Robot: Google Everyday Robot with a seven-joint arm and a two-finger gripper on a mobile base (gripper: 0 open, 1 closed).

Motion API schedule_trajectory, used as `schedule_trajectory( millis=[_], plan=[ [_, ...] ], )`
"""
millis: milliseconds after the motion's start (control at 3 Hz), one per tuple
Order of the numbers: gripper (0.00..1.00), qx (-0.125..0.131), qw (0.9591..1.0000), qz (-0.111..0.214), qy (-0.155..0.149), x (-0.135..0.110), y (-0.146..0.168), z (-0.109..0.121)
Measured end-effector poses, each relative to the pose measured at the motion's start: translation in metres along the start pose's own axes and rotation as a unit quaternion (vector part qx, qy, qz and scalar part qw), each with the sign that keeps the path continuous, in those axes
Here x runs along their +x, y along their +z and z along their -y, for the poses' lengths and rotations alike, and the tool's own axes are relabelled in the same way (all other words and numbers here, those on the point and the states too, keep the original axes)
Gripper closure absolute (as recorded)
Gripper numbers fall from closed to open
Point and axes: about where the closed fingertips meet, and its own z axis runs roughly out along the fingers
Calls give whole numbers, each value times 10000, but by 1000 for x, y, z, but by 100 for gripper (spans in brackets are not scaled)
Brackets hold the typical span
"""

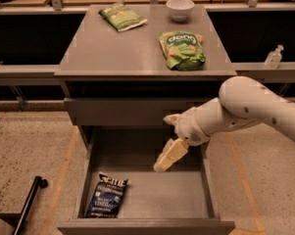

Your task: Pick blue chip bag from middle drawer and place on counter

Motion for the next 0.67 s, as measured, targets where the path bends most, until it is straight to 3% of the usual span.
schedule_trajectory(
  millis=[667],
  plan=[
    [0,-500,9973,482,252,18,84,5]
  ],
)
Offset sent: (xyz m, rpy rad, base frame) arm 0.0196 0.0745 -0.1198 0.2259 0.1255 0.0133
